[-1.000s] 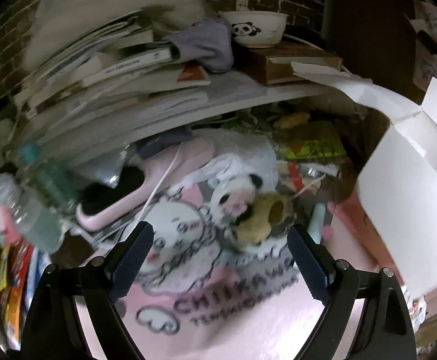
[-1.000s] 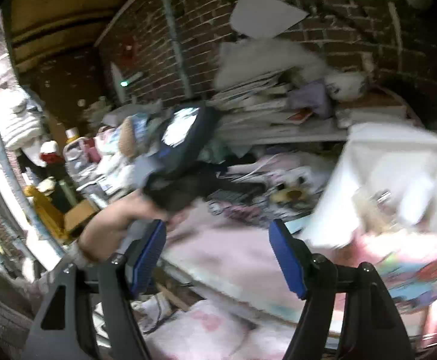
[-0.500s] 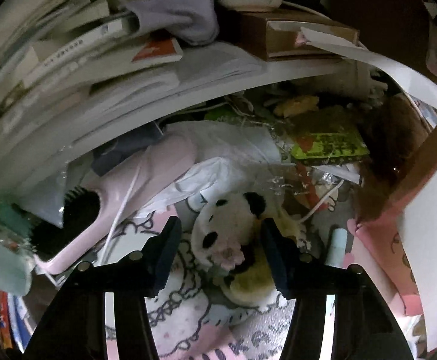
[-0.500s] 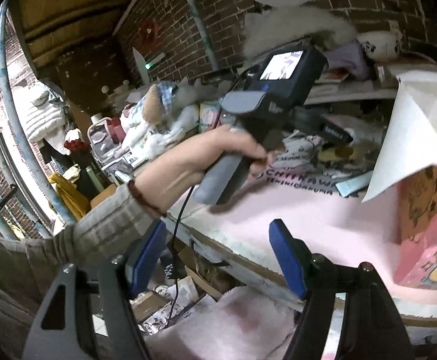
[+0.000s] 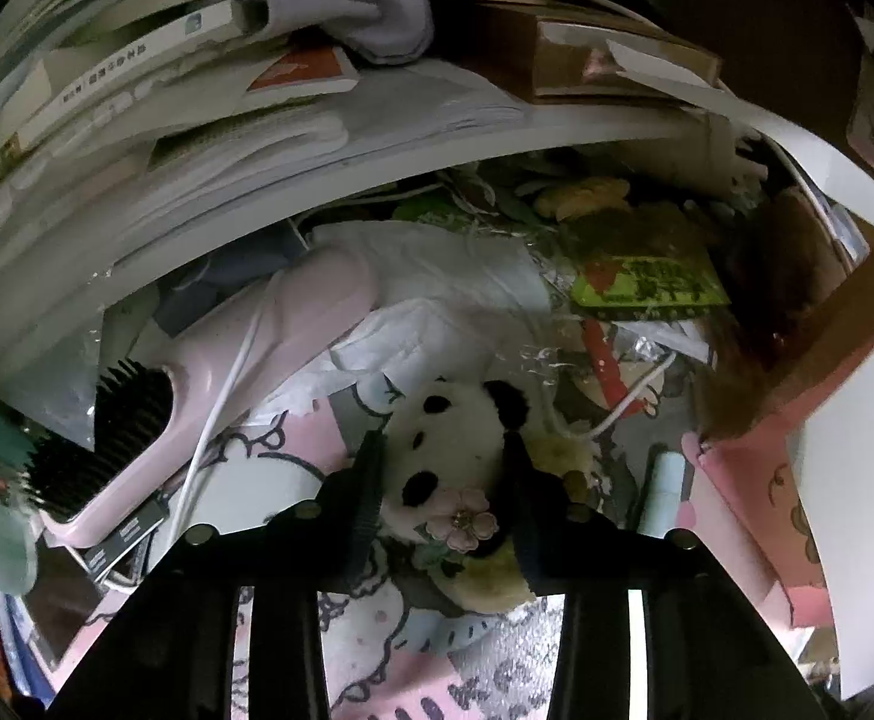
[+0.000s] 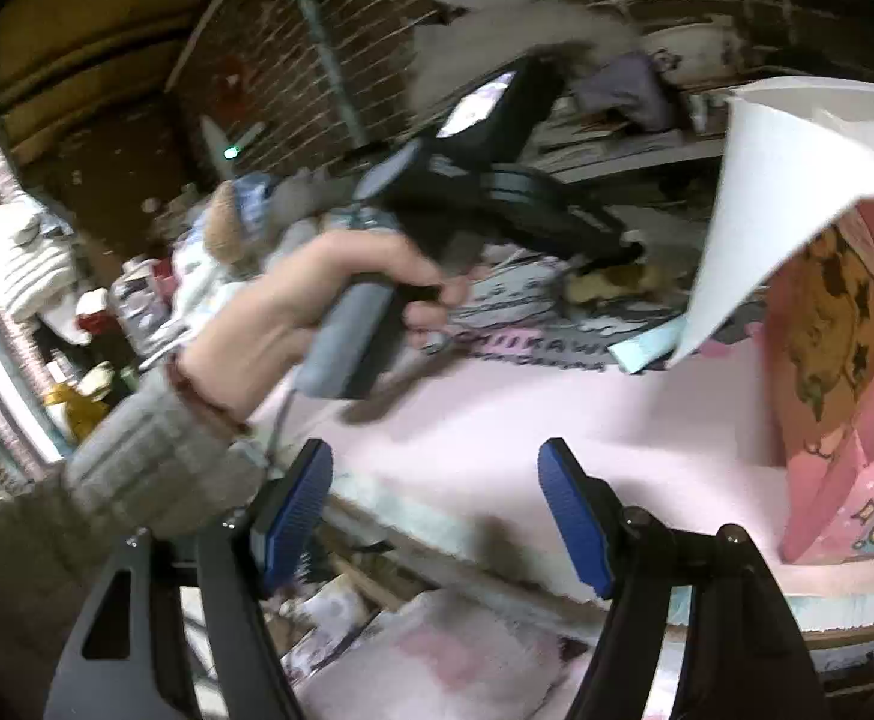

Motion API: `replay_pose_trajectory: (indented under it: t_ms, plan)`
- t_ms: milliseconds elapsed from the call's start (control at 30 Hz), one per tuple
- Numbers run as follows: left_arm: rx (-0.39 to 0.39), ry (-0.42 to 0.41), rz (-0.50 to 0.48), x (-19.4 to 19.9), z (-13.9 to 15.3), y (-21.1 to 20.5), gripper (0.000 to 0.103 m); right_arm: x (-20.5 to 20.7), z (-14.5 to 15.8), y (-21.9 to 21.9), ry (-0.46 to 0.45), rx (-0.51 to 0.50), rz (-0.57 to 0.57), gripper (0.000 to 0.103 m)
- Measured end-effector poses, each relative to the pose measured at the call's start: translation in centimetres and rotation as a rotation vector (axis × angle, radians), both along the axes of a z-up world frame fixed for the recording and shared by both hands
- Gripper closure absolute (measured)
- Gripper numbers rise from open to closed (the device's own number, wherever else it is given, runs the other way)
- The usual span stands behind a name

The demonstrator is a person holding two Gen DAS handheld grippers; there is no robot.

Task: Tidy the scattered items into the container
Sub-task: 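Grasp the panda plush with the flower with the left gripper, then carry the panda plush into the white box and open the left gripper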

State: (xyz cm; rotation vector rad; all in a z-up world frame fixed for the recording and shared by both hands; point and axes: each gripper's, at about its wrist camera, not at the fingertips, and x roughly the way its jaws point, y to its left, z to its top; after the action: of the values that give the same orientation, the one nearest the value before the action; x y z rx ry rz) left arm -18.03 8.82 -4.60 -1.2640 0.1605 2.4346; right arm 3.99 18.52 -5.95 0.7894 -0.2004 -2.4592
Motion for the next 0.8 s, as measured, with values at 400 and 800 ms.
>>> replay_pose_trajectory:
  t_ms: [400,800]
  plan:
    - [0.043,0.073,0.029,3.7,4.0,-2.3,0.072,-0.7,-0.2,0.1,-0.002,-0.021,-0.048,0.035]
    - [0.125,0.211,-0.133,10.0,12.3,1.9,0.072,-1.0,-1.0,0.2,-0.033,-0.036,-0.048,0.035]
